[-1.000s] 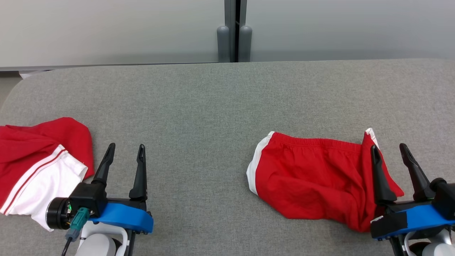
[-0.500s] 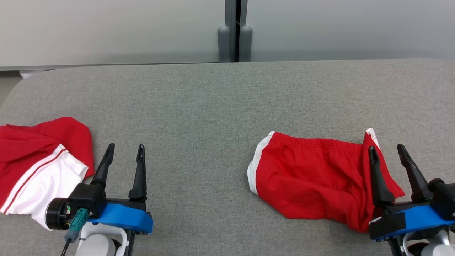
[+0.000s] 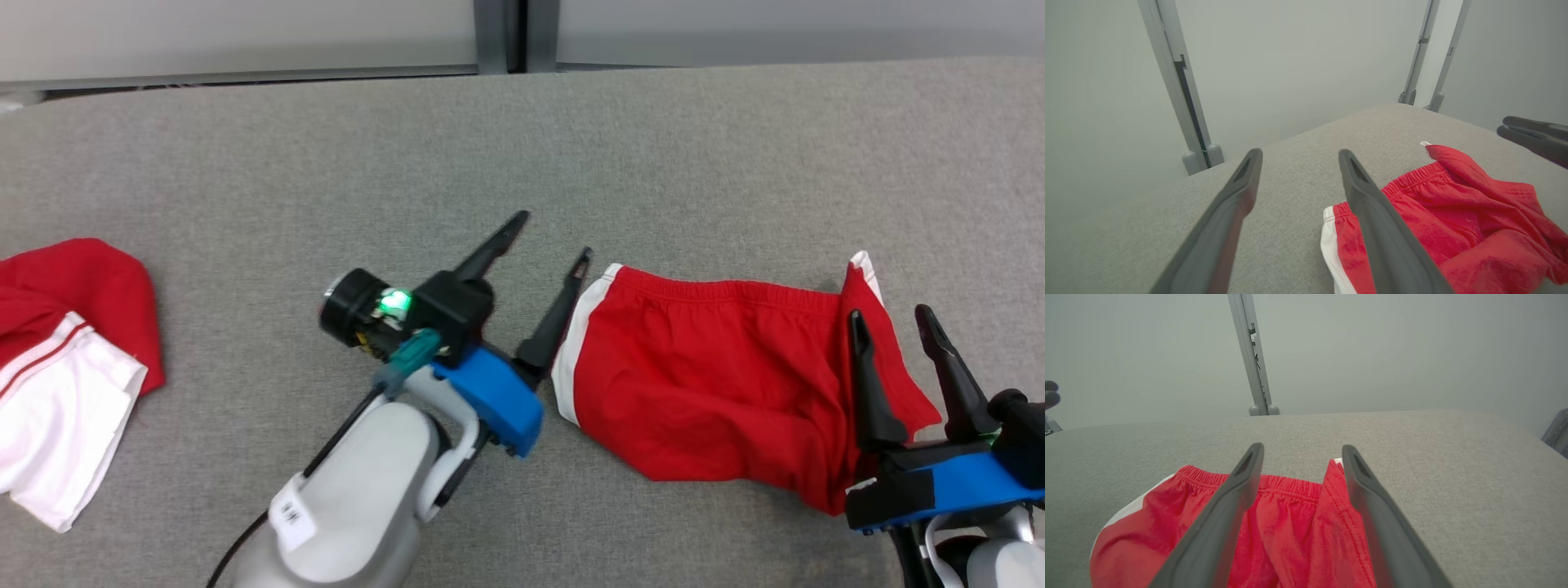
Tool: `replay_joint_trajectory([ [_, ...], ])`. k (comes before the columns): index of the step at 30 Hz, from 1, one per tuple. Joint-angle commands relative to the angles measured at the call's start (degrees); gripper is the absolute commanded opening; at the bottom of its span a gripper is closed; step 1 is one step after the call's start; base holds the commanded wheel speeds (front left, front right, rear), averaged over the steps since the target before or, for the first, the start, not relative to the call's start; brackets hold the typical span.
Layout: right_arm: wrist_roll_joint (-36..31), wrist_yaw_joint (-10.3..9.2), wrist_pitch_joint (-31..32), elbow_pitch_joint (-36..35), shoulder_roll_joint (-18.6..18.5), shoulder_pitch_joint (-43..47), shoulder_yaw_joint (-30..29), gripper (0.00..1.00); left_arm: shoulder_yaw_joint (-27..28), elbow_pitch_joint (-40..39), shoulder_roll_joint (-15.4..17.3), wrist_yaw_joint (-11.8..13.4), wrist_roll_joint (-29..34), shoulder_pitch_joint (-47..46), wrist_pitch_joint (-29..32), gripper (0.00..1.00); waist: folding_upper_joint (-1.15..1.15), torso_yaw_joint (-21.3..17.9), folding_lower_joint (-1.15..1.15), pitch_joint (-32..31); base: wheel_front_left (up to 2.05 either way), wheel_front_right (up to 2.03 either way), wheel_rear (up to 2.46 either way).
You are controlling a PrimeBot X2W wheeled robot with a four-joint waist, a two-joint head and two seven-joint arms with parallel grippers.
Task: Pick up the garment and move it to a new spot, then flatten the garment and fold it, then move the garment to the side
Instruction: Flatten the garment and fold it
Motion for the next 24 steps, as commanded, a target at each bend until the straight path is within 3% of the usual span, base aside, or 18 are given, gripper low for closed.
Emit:
replay_joint_trajectory([
  [1, -0.15, 0.0, -0.32, 0.11, 0.11, -1.0, 0.37, 1.0, -1.87, 1.74, -0.83, -0.57, -0.35, -2.11, 1.49, 1.0, 0.0, -0.44, -0.01, 0.8, 0.0, 0.0, 0.0],
  [8, 0.03, 0.0, -0.98, 1.22, 0.14, -3.15, 1.73, 1.0, -14.23, 11.84, -3.72, -1.51, -2.56, -12.08, 6.91, 1.0, 0.0, -3.86, -0.01, 4.31, 0.0, 0.0, 0.0],
  [16, 0.87, 0.0, -2.25, 3.34, 0.19, -4.66, 2.7, 1.0, -29.42, 25.17, -2.55, -1.54, -5.91, -24.14, 10.93, 1.0, 0.0, -6.81, -0.01, 6.5, 0.0, 0.0, 0.0],
  [20, 1.39, 0.0, -2.72, 4.56, 0.22, -5.09, 3.18, 1.0, -35.34, 31.82, -2.88, -1.55, -10.73, -26.48, 15.87, 1.0, 0.0, -8.02, -0.01, 6.45, 0.0, 0.0, 0.0],
  [21, 1.46, 0.0, -2.89, 4.83, 0.22, -5.13, 3.2, 1.0, -36.25, 32.73, -2.93, -1.55, -12.28, -26.85, 16.81, 0.7, 0.0, -8.23, -0.01, 6.39, 0.0, 0.0, 0.0],
  [22, 1.62, 0.0, -3.07, 4.97, 0.21, -5.2, 3.04, 1.0, -37.01, 33.33, -2.98, -1.55, -13.67, -26.87, 17.51, 0.0, 0.0, -8.35, -0.01, 6.32, 0.0, 0.0, 0.0],
  [24, 1.68, 0.0, -3.33, 5.29, 0.24, -5.25, 2.8, 1.0, -38.03, 33.84, -2.63, -1.47, -15.14, -28.16, 17.05, 0.0, 0.0, -8.46, -0.01, 6.17, 0.0, 0.0, 0.0],
])
